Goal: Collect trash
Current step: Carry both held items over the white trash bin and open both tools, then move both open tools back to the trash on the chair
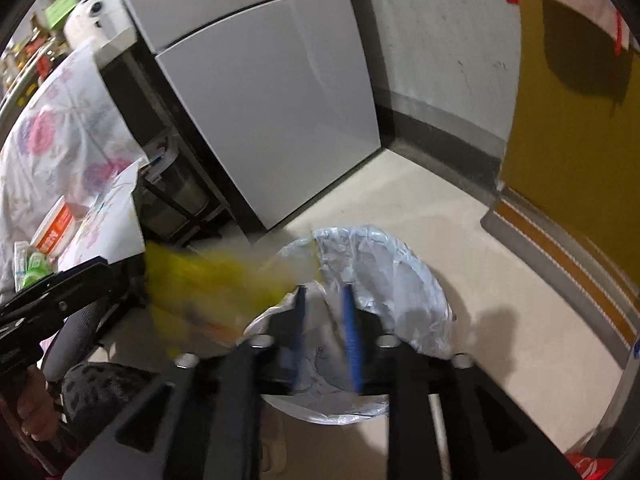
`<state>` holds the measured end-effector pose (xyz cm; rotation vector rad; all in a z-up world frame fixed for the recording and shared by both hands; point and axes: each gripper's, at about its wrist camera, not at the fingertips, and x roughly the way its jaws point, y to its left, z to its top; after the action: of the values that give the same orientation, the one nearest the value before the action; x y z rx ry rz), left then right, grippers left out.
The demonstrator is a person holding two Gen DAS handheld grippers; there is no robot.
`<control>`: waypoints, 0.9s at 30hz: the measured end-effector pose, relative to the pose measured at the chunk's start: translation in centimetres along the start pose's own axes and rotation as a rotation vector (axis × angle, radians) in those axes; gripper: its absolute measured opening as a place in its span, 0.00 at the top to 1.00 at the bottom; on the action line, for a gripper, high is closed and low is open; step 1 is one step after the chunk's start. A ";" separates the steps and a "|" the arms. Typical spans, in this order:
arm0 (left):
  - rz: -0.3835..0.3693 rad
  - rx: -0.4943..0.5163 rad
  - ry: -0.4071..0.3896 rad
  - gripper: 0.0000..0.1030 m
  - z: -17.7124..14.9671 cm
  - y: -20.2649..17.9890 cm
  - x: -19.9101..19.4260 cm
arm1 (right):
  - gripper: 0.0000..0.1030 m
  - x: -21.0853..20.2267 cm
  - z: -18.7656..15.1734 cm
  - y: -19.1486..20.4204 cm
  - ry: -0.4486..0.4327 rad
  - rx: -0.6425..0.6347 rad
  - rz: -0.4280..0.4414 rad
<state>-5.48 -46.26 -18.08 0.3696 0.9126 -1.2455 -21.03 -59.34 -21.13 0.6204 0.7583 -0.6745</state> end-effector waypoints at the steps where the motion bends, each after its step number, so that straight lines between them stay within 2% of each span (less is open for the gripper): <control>1: 0.000 -0.004 -0.002 0.56 0.0 0.2 -0.2 | 0.56 -0.1 0.0 -0.1 0.000 0.008 -0.010; 3: 0.009 -0.012 -0.011 0.56 0.0 0.6 -0.7 | 0.56 -0.6 0.2 -0.4 -0.011 0.017 -0.008; 8: 0.063 -0.032 -0.075 0.56 0.1 2.1 -3.9 | 0.56 -4.9 1.8 1.4 -0.138 0.000 -0.005; 13: 0.133 -0.050 -0.155 0.56 -0.3 3.9 -8.2 | 0.56 -10.0 3.0 5.7 -0.286 -0.063 0.036; 15: 0.170 -0.061 -0.183 0.56 -1.0 4.9 -10.5 | 0.56 -11.2 3.2 7.5 -0.311 -0.092 0.065; 17: 0.209 -0.077 -0.188 0.56 -1.9 6.0 -12.1 | 0.59 -11.7 3.2 9.5 -0.308 -0.131 0.104; 22: 0.293 -0.143 -0.196 0.56 -4.5 9.0 -16.1 | 0.59 -11.3 2.5 15.0 -0.254 -0.223 0.161; 27: 0.410 -0.231 -0.195 0.55 -7.7 13.0 -20.0 | 0.57 -10.7 1.9 20.6 -0.219 -0.326 0.221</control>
<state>2.75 -23.81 -10.46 0.2310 0.7562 -0.7763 -10.91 -44.33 -6.45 0.3187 0.5683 -0.3950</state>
